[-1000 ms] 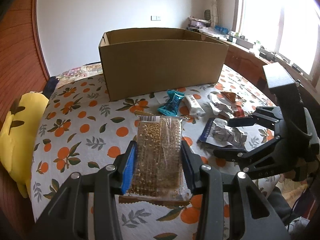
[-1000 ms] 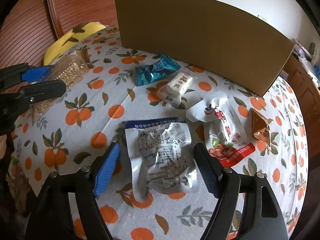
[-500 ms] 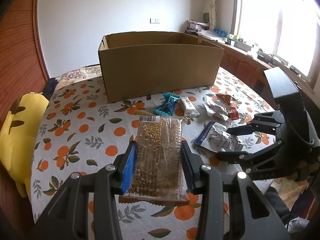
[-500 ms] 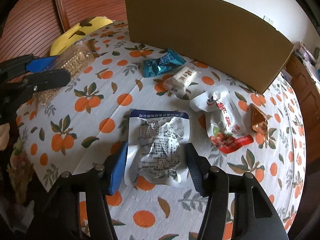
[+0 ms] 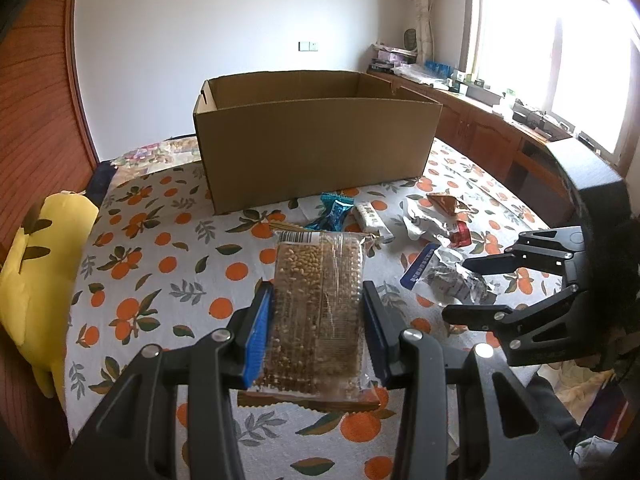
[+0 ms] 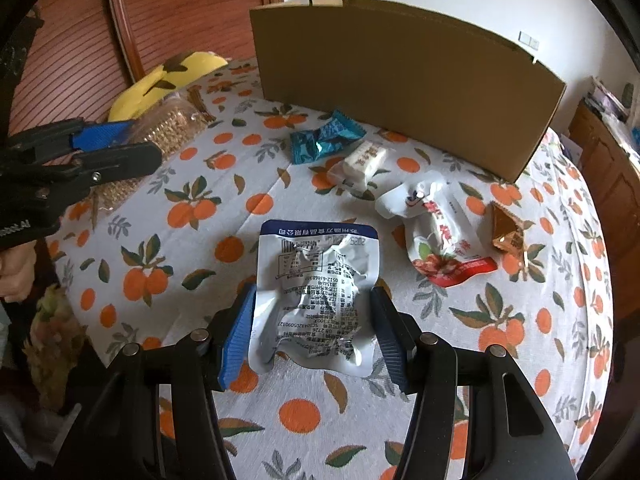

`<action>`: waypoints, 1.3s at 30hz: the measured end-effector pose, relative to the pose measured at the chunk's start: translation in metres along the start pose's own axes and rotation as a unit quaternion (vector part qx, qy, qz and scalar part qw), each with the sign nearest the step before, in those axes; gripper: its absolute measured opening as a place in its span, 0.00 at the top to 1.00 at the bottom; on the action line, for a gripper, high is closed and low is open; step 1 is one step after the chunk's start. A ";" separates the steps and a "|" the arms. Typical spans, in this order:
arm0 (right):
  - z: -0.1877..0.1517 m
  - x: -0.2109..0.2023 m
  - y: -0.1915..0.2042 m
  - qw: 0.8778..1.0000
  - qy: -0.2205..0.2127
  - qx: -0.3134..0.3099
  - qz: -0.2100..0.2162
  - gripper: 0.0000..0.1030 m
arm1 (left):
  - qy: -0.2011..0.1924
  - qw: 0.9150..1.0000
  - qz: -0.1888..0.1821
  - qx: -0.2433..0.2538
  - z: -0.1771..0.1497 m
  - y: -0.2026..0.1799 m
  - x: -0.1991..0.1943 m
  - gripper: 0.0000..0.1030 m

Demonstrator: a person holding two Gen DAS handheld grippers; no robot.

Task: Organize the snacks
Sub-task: 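Carry the granola bar and silver pouch with both tools over the box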

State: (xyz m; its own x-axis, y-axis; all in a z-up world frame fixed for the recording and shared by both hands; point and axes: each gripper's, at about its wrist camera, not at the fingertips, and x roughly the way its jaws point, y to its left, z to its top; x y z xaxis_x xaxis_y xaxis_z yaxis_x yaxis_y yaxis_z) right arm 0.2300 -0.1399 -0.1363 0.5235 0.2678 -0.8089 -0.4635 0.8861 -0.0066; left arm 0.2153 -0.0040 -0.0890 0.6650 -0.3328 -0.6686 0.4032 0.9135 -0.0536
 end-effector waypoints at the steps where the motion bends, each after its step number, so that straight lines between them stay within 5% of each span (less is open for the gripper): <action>1: 0.001 -0.004 0.000 1.000 -0.004 0.000 0.000 0.44 | -0.001 1.000 0.000 0.000 0.001 -0.001 -0.001 0.60; 24: 0.002 -0.044 -0.006 0.999 -0.048 0.020 -0.010 0.44 | -0.033 0.999 -0.005 -0.001 0.012 -0.008 -0.022 0.60; 39: 0.038 -0.076 -0.044 0.995 -0.093 0.020 -0.037 0.44 | -0.072 0.997 -0.013 -0.001 0.065 -0.008 0.002 0.60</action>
State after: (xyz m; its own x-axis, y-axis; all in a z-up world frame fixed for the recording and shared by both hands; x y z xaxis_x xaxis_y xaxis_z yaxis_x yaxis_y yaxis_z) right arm 0.2383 -0.1848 -0.0522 0.6793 0.2640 -0.6848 -0.3921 0.9193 -0.0346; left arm 0.2544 -0.0274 -0.0419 0.7378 -0.3873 -0.5528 0.4210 0.9042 -0.0715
